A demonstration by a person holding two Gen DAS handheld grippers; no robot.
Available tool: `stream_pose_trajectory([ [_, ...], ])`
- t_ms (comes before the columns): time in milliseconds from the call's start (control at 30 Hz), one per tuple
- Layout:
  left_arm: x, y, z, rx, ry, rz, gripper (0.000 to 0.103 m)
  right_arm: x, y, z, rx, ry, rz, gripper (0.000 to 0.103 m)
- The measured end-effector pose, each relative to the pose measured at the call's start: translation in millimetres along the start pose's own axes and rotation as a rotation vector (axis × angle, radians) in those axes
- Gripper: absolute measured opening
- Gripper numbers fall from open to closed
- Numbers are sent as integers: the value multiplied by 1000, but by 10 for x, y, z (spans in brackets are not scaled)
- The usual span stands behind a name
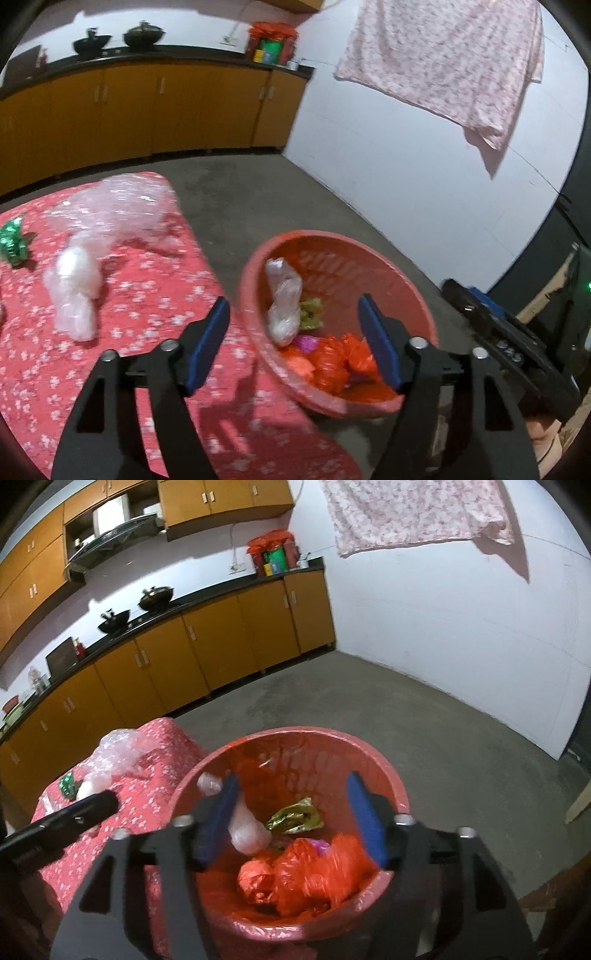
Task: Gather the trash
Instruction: 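Carry both bags over the orange basket and open both tools to drop them, then grasp the clear plastic bag with the left tool while the right tool grasps the white bag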
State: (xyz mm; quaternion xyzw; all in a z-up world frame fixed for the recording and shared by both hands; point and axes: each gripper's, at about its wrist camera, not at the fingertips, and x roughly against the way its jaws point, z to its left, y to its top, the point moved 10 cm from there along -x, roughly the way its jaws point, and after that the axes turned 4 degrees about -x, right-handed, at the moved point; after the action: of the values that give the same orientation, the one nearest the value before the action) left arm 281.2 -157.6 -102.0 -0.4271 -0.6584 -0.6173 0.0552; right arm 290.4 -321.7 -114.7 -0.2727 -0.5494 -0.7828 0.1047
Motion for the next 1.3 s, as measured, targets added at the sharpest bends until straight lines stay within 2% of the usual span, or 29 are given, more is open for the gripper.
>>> stream_pose_trajectory([
  [67,63,-16,106,0,34,-11,80,58,32,17,0,-23,-38,90],
  [200,220,-62,330,-7,112,-32,89,99,112,125,32,-41,-82,99],
  [300,372,-100,544,-4,176,-48,93,80,118,296,58,-24,-81,99],
  [467,630,-177,1063,29,305,-59,94,13,67,653,86,26,-58,99],
  [633,924,-343,1869,121,469,-47,94,-41,-12,1122,108,108,-33,99],
  [767,1093,-436,2397,211,556,-39,94,-89,-78,1511,132,170,-14,99],
  [900,1098,-474,2782,282,588,-23,94,-137,-224,1976,192,226,7,99],
  [1067,934,-481,3020,318,611,13,93,-208,-419,2335,259,254,34,99],
  [1300,665,-545,3282,378,610,97,73,-355,-596,2651,290,286,73,99],
])
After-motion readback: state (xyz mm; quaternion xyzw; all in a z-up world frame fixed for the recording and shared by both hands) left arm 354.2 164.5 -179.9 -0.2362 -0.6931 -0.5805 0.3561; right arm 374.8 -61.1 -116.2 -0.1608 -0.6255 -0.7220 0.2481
